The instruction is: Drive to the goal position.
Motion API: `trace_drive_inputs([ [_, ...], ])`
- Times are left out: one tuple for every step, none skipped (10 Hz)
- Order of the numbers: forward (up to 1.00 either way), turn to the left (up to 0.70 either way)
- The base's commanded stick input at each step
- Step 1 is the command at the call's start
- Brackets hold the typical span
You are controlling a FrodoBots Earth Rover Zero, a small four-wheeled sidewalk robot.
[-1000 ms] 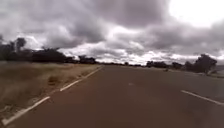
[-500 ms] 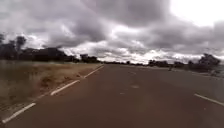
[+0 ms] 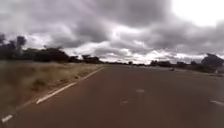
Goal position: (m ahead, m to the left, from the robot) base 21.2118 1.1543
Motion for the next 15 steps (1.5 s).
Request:
trace_drive_inputs([
  [0.85, 0.04],
  [0.85, 0.04],
  [0.85, 0.04],
  [0.85, 0.04],
  [0.85, 0.04],
  [0.85, 0.04],
  [0.85, 0.04],
  [0.85, 0.04],
  [0.00, 0.00],
  [0.00, 0.00],
  [0.00, 0.00],
  [0.00, 0.00],
  [0.00, 0.00],
  [0.00, 0.00],
  [0.00, 0.00],
])
